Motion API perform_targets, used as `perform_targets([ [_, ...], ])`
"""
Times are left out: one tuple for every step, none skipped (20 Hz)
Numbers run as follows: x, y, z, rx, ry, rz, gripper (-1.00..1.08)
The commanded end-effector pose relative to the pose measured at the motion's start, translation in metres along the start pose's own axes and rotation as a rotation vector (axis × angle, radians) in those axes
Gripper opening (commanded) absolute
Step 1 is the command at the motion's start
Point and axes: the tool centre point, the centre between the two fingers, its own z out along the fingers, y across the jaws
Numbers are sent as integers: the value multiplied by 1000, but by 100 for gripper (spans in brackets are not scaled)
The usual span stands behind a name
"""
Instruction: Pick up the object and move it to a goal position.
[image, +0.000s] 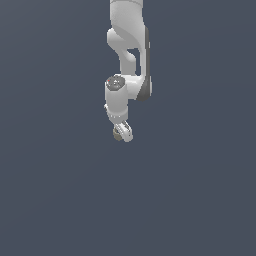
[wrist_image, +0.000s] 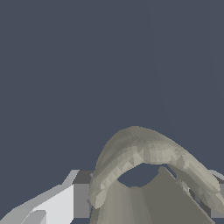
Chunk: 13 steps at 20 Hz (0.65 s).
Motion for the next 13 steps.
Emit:
perform_targets([
  [-2, 15, -4, 0, -1, 0, -100],
  [-3, 19, -6, 0, -1, 0, -100],
  [-3, 24, -7, 0, -1, 0, -100],
  [-4, 28, -9, 0, -1, 0, -100],
  [-4, 32, -10, 0, -1, 0, -100],
  [-4, 35, -11, 0, -1, 0, -100],
  [-5, 38, -12, 0, -1, 0, -100],
  [-5, 40, -13, 0, -1, 0, -100],
  [-5, 42, -14, 0, -1, 0, -100],
  [-5, 44, -14, 0, -1, 0, -100],
  [-5, 45, -15, 0, -1, 0, -100],
  [-5, 46, -15, 0, -1, 0, -100],
  [-5, 46, -15, 0, -1, 0, -100],
])
